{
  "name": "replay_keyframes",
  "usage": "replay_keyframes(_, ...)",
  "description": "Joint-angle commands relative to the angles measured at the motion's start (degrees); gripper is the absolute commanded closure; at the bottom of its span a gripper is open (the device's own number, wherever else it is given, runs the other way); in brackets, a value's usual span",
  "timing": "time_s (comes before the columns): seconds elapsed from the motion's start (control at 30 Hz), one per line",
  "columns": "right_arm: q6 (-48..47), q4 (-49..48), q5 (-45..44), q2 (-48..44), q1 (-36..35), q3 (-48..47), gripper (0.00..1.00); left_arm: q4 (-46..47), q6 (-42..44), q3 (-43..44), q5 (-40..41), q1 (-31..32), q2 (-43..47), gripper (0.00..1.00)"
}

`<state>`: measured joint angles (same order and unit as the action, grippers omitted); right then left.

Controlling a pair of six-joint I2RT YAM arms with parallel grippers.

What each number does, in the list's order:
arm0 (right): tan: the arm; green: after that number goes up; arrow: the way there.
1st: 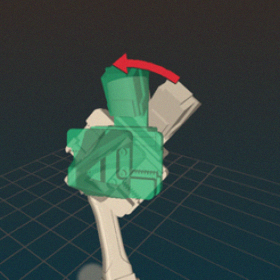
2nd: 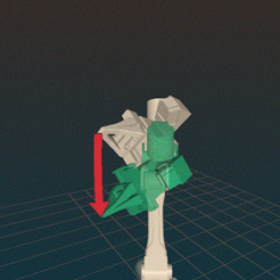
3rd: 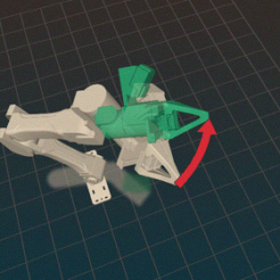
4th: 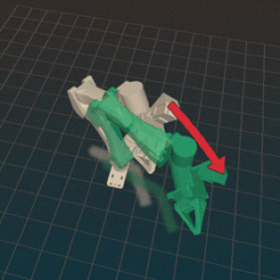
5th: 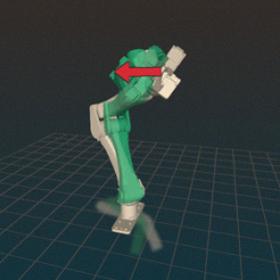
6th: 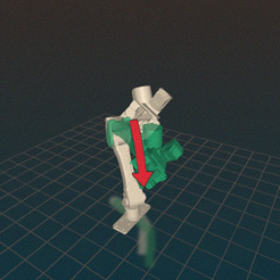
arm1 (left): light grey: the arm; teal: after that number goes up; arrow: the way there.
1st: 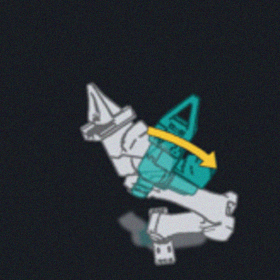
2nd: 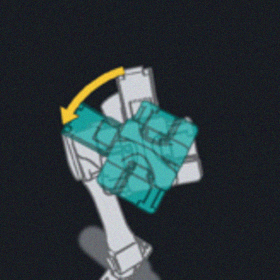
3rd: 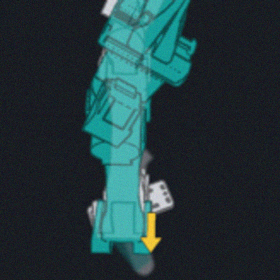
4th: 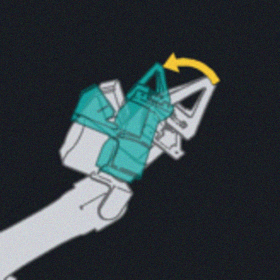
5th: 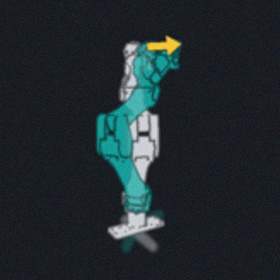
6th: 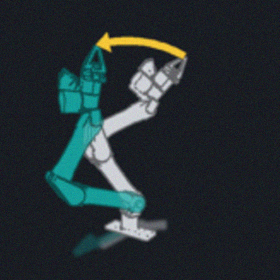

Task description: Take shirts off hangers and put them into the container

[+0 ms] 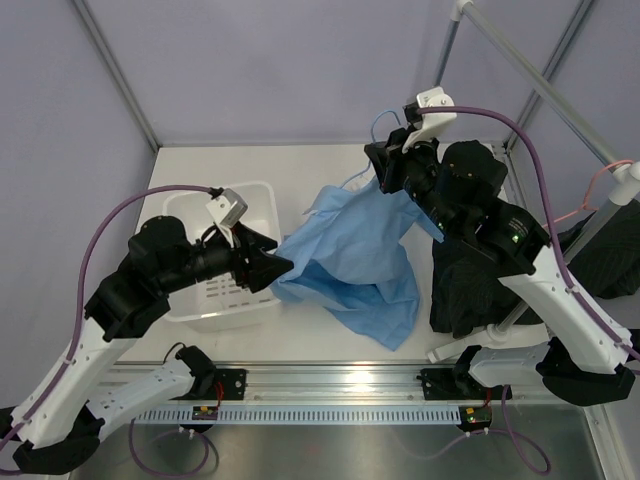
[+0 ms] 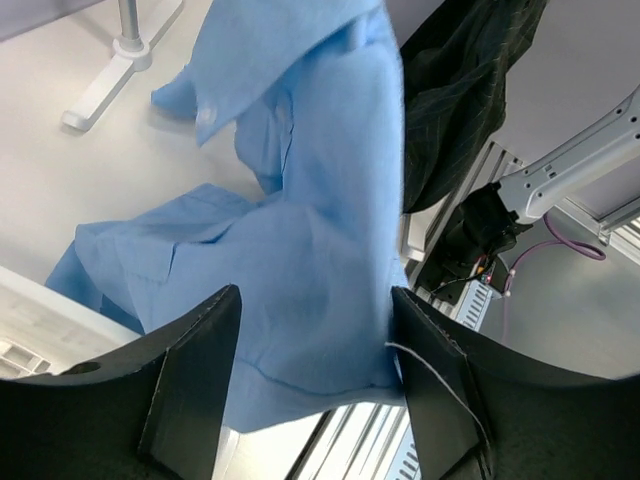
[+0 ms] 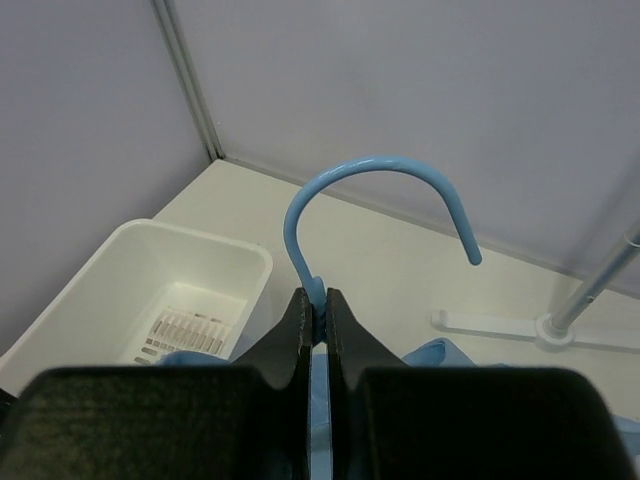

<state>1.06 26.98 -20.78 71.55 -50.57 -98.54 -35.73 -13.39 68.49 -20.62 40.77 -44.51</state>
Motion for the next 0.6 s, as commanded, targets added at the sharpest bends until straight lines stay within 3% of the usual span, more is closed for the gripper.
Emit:
replay_keyframes(0.0,-3.08,0.17,-4.18,-0.27,0.47,-4.81,1.00,-0.57,0.03,-1.43,1.73,0.10,0.13,0.35)
replay_keyframes(0.13,-3.61,0.53,-4.80,-0.27,0.47,-6.31,1.00,0.74,-0.85,-3.53,-0.55,0.10,-0.40,0.45)
replay_keyframes(0.17,-3.96,0.88,-6.37,0.08,0.47,-6.83,1.00,0.83,-1.11,-3.62,-0.82,0.18,-0.92,0.64)
replay_keyframes(0.23,-4.66,1.49,-8.13,1.13,0.47,-8.77,1.00,0.66,-1.46,-3.80,-1.35,0.18,-1.36,0.93)
replay_keyframes(0.27,-4.84,1.84,-10.58,1.48,0.47,-9.47,1.00,0.57,-1.64,-4.06,-1.35,0.18,-1.37,1.00)
replay_keyframes(0.57,-5.99,-2.37,-31.24,4.57,1.96,-7.99,1.00,1.10,-2.69,-3.63,0.58,0.62,2.59,1.00)
